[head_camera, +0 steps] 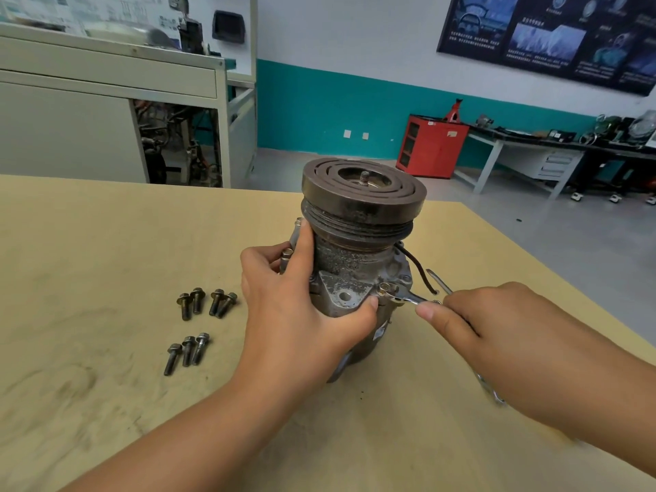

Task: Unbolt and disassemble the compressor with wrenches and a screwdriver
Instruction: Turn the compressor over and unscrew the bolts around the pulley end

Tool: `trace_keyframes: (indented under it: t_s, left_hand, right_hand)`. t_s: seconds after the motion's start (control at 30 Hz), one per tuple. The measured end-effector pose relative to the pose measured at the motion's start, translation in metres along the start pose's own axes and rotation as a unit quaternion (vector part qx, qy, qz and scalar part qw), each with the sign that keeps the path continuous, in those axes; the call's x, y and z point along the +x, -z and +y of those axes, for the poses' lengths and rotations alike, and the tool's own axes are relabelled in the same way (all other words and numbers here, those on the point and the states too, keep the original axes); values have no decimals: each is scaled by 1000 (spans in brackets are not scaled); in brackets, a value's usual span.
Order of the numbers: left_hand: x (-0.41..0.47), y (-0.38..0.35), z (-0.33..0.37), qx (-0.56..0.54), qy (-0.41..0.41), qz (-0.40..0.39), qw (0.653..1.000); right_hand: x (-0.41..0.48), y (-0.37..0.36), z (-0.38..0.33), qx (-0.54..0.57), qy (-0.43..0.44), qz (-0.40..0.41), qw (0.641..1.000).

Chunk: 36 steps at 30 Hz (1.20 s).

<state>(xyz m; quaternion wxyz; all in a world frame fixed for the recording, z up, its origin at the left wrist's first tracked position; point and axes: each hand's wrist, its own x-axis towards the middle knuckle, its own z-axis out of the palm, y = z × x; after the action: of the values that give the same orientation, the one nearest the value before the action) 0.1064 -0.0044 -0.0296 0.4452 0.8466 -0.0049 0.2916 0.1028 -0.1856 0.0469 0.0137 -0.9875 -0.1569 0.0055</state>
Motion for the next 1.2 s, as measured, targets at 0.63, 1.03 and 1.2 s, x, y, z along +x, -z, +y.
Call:
trace_keyframes:
  t_s: [0.63,1.03,1.2]
  left_hand:
    - [2,10,0,-15,5,-39,999]
    - [1,6,-2,-3,-6,-24,1000]
    - [1,5,-3,-6,-5,-20,1000]
  right_hand:
    - [62,45,22,-223,272,50,935]
    - [-6,-4,4,-126,65,79,987]
    - [-3,0,1,-88,54,53,993]
